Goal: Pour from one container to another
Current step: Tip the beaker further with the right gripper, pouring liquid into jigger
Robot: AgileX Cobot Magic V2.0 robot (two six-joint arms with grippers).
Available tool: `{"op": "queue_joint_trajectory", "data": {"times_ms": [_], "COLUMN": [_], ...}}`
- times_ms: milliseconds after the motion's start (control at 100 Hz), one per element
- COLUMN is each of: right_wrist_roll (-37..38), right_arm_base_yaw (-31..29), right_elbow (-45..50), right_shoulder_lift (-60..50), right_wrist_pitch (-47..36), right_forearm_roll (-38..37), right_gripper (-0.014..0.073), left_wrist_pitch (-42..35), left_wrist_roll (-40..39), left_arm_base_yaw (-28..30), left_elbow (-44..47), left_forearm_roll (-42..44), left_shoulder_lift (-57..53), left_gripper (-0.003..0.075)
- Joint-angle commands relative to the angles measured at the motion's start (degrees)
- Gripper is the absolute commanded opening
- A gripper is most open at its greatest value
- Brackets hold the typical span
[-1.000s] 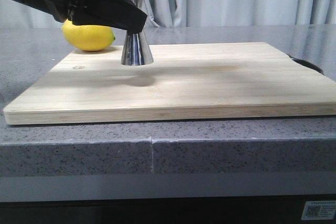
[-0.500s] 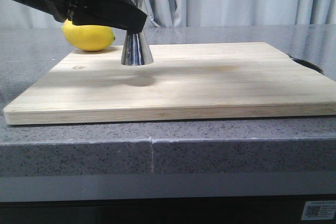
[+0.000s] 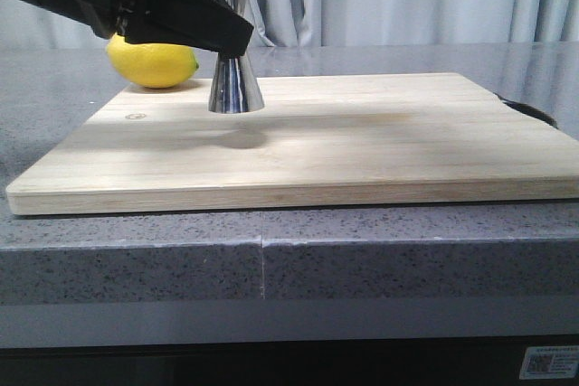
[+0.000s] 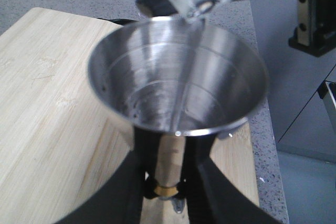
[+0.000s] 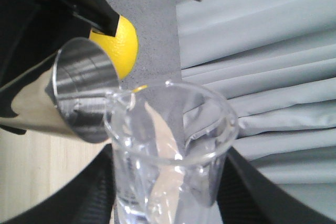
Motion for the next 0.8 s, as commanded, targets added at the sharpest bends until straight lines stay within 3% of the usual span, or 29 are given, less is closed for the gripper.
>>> {"op": "queue_joint_trajectory", "data": {"times_ms": [0, 790], "right_wrist_roll": [-0.2, -0.2], "right_arm_base_yaw": [0.1, 0.6], "right_elbow": [-2.2, -2.2], "right_shoulder_lift": [-2.3, -2.3], "right_wrist_pitch": [-0.3, 1.3], "right_forearm_roll": [-1.2, -5.4], "right_gripper": [0.0216, 0.0216], "left_wrist_pitch": [2.3, 2.3], "left_wrist_roll": [-0.3, -0.3], "left_arm_base_yaw": [-0.4, -0.4], "left_elbow": [-1.8, -1.8], "left_forearm_roll": [-4.2, -4.2], "left_shoulder_lift": [-3.0, -3.0], "left_gripper": [-0.001, -0.001]}}
